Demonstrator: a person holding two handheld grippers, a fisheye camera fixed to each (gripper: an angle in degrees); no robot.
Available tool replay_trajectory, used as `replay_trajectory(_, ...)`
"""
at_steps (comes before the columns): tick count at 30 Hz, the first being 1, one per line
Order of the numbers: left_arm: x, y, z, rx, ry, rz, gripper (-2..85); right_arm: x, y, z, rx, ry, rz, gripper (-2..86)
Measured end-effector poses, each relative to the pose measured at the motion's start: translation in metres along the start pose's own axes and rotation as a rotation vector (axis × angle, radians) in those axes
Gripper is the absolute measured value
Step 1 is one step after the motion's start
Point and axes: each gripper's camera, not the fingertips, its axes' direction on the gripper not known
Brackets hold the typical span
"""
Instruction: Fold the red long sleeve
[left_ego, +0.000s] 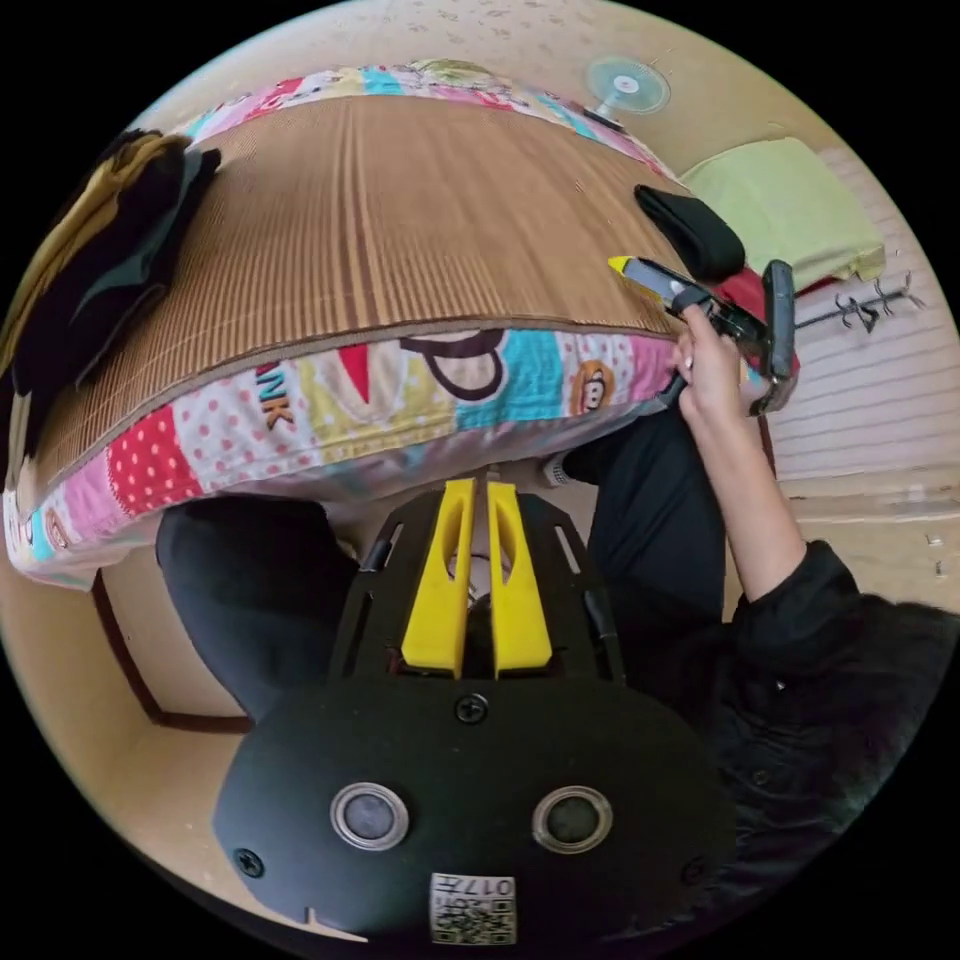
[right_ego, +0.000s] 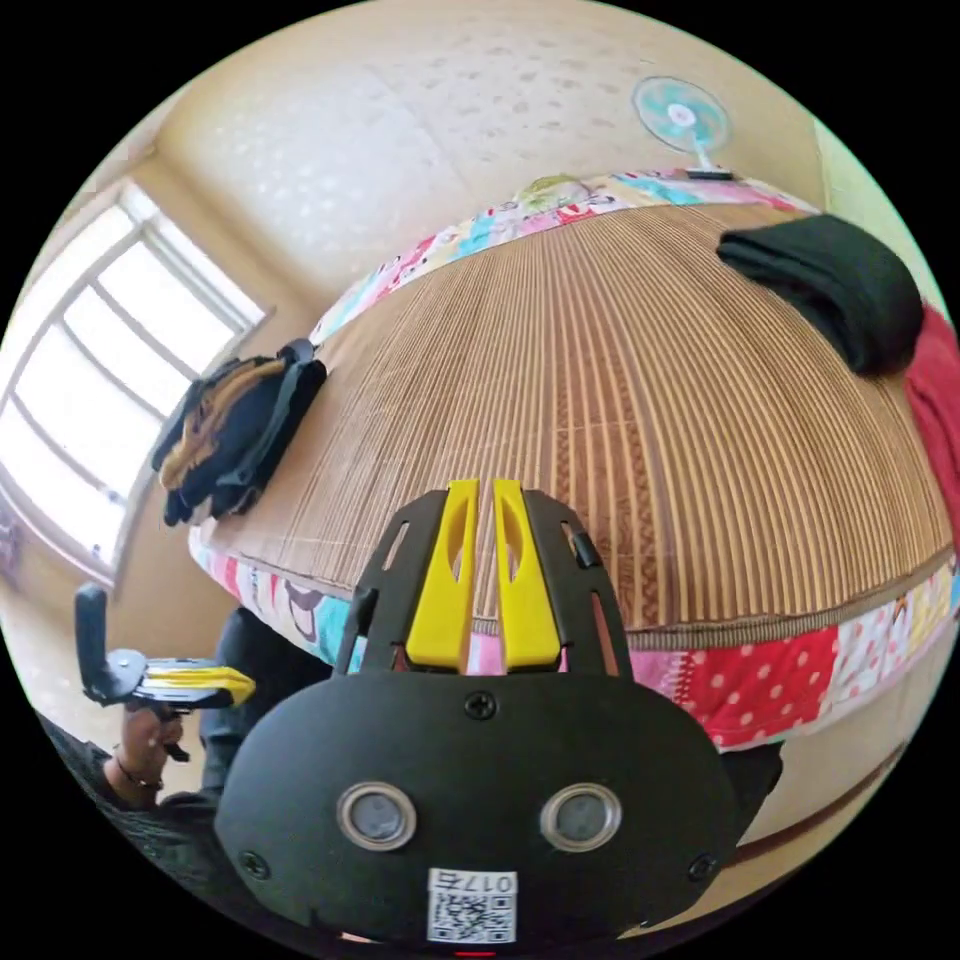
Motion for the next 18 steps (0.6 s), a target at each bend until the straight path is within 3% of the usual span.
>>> replay_trajectory(2, -0.002, 0.001, -0.008, 0.041, 0.062, 0.054, -0.3, -0.031, 0.012, 0.037, -0.036, 0.122, -0.124, 2.8)
replay_trajectory(4, -0.008, 0.005, -0.031, 0.141, 0.048, 0.068, -0.7, -0.054, 0.05, 0.053, 0.148, 0.249, -0.244, 2.1)
replay_trajectory(9, -0.06, 0.019, -0.163, 0.559, -0.336, -0.116, -0.5, -0.08, 0.085, 0.08, 0.201, 0.339, -0.324, 0.6)
replay_trajectory(12, -0.107, 0.01, -0.235, 0.755, -0.19, -0.162, 1.9, -0.067, 0.085, 0.087, 0.194, 0.238, -0.288, 0.4)
replay_trajectory(15, -0.14, -0.036, -0.275, 0.809, -0.153, -0.221, 8.2, -0.058, 0.088, 0.094, 0.194, 0.163, -0.268, 0.4)
replay_trajectory(18, -0.152, -0.114, -0.267, 0.684, -0.247, -0.246, 10.5, -0.056, 0.091, 0.102, 0.194, 0.147, -0.262, 0.3)
